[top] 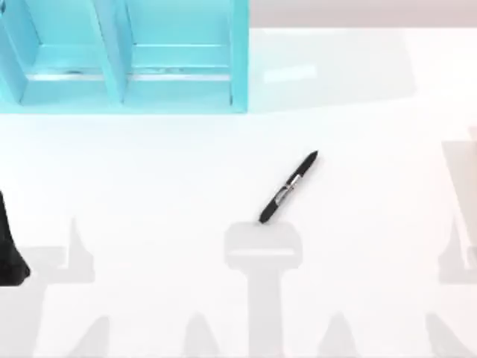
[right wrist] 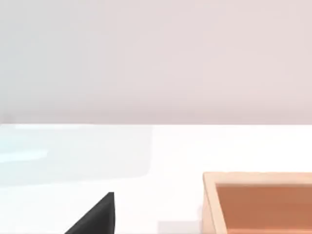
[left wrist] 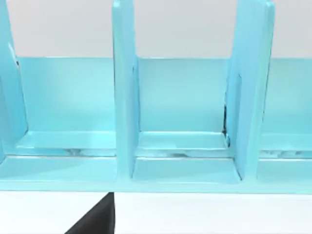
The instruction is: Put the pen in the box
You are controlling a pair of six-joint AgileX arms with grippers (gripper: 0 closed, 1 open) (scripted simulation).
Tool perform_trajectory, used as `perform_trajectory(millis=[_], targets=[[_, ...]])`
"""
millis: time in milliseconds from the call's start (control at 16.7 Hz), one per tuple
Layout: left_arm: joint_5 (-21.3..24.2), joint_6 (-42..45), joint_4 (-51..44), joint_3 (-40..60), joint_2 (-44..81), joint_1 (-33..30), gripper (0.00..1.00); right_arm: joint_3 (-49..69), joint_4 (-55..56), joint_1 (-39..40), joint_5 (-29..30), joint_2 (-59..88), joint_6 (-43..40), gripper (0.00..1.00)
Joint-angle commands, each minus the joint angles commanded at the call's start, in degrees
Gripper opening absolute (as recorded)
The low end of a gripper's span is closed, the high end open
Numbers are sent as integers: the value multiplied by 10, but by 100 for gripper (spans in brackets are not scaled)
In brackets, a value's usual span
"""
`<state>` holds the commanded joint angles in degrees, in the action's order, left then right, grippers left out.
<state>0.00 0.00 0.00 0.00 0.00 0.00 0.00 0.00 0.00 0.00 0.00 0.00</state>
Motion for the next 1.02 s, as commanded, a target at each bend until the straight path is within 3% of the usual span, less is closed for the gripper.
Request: perform_trajectory(millis=[420,1020], targets=[[0,0,0,0,0,0,100,74,-35,21,-7,69,43,100],[0,0,0,0,0,0,100,482,-257,129,-24,484,278,100]])
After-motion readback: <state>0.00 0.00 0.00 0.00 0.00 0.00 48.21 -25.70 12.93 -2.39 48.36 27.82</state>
